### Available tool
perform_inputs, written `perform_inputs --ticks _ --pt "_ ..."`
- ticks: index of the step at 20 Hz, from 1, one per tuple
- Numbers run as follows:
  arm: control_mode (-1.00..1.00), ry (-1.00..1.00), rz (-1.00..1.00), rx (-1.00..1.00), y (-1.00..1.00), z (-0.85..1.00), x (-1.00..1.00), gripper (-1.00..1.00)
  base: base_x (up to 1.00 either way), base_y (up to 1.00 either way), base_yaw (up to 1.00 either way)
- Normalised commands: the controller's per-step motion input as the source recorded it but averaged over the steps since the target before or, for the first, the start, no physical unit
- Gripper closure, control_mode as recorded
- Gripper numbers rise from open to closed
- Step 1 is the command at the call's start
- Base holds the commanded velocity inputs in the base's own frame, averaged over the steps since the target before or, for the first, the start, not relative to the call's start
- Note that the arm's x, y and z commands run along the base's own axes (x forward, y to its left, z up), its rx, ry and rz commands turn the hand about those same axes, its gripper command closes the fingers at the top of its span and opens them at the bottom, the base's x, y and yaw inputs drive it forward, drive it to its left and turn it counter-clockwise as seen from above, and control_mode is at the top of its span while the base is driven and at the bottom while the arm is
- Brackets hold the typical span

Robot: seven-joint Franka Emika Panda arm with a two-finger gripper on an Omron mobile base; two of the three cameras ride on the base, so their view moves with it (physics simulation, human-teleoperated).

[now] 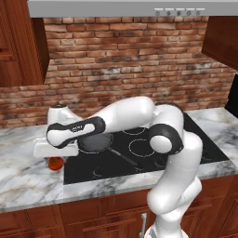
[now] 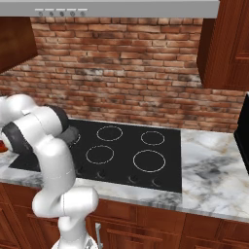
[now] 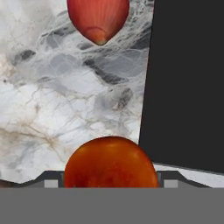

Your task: Place the pan on the front left burner on the stove. Then place the tomato and the onion in the pan and turn on the front left burner.

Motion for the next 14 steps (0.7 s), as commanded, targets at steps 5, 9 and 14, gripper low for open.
perform_inputs --ticks 5,9,14 --pt "-1.00 -0.01 0.00 0.00 -0.42 0.23 0.10 1.00 0.00 0.00 0.00" --pt "-1.00 -0.04 0.00 0.00 -0.59 0.22 0.30 1.00 0.00 0.00 0.00" --pt "-1.00 -0.06 0.00 0.00 -0.55 0.26 0.35 1.00 0.00 0.00 0.00"
